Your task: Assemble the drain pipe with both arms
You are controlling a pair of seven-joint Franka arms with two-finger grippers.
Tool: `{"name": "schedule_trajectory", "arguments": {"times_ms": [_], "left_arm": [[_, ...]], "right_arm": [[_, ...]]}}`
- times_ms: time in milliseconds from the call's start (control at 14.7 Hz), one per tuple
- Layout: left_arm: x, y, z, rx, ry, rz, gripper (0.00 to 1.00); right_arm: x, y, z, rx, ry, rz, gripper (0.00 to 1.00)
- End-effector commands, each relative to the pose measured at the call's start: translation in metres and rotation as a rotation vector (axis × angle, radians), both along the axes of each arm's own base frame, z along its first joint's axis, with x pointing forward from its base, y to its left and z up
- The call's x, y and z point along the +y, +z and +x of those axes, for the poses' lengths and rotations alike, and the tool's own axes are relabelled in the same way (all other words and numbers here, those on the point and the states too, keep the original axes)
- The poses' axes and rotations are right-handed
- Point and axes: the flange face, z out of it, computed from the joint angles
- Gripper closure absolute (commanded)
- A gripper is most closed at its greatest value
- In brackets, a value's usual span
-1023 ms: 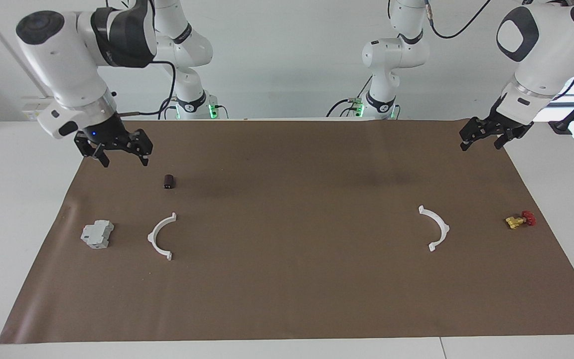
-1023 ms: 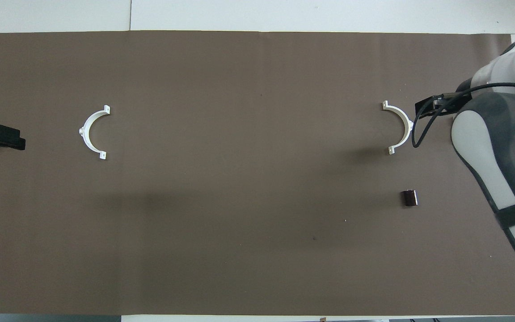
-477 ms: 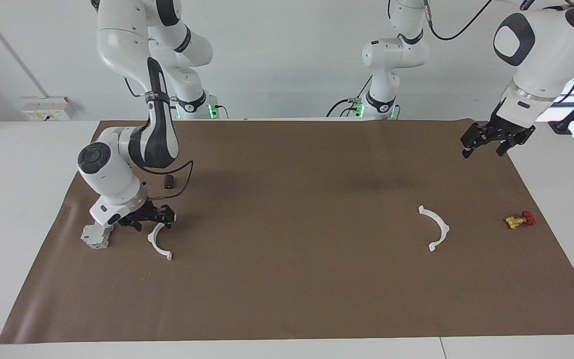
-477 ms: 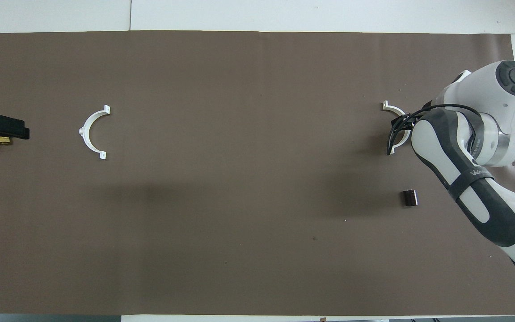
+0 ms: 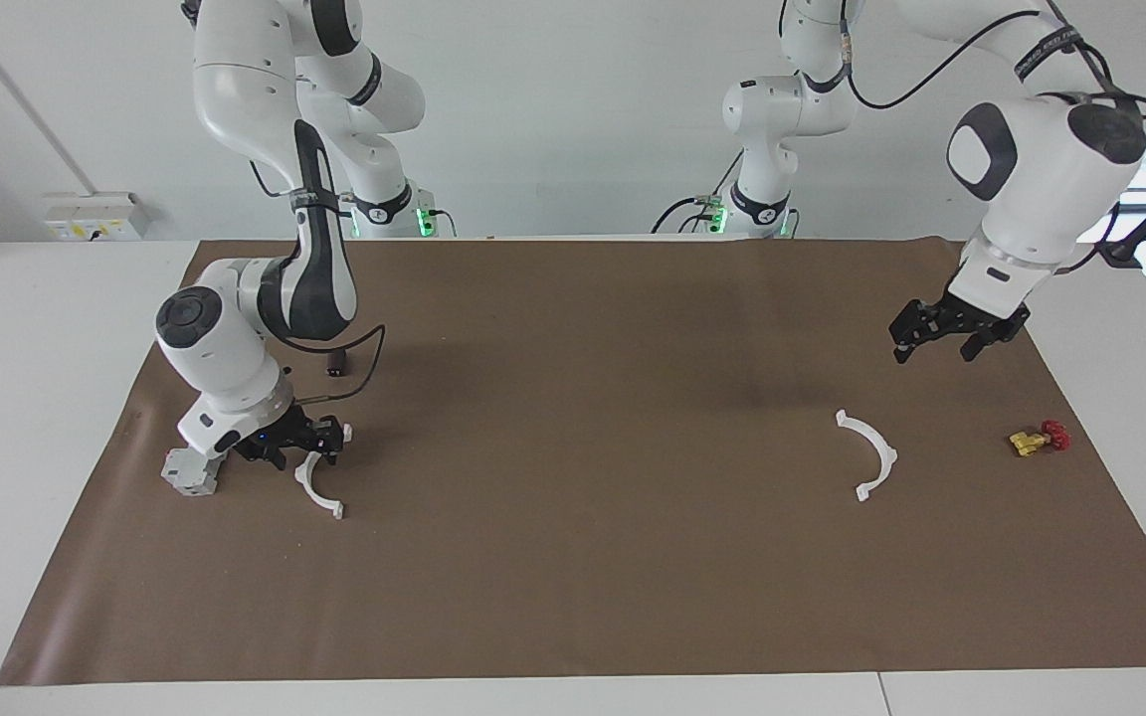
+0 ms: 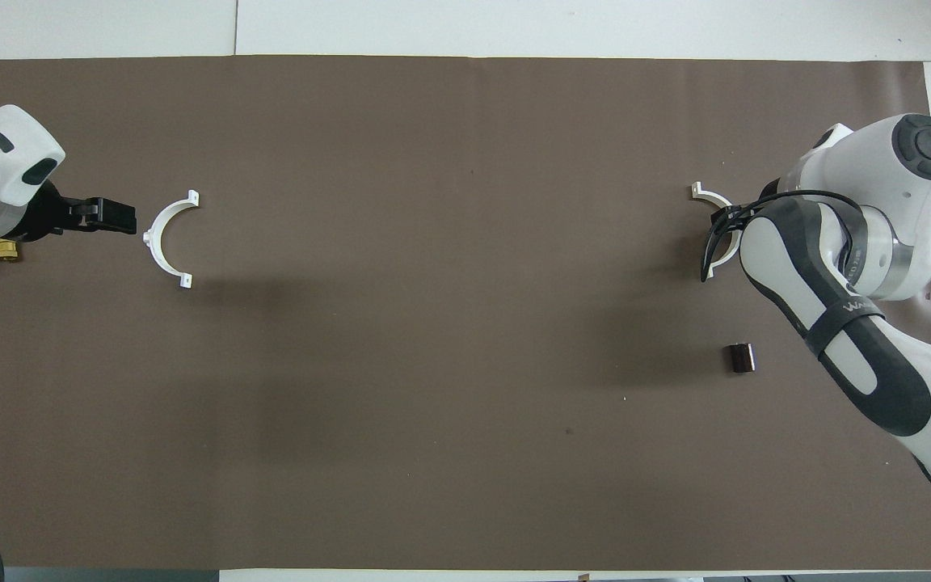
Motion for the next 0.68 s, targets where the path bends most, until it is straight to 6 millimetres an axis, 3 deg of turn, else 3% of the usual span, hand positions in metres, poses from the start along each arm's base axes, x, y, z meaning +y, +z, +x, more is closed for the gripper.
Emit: {"name": "schedule_trajectory", "arguments": {"times_ms": [0,136,273,477,614], "left_arm": [[0.004,-0.035,0.000,-0.026,-0.004,0.001,0.00],[0.005,-0.068,0.003,-0.039,-0.003,0.003,0.00],[0.017,-0.088,0.001,-0.065,0.012,0.004,0.00],[0.014,-0.129,0.005,-0.056,0.007,0.007,0.00],[0.017,-0.140,0.008,-0.069,0.011,0.008,0.00]], "right_arm": [[-0.002,-0.006,0.003,-0.017,0.017,0.013,0.42],[-0.001,-0.006,0.004,-0.019,0.019,0.013,0.46],[-0.001,-0.007,0.003,-0.017,0.021,0.012,0.48],[-0.008,-0.016,0.003,-0.029,0.042,0.009,0.49],[-0.008,-0.017,0.003,-0.025,0.044,0.009,0.61]]}}
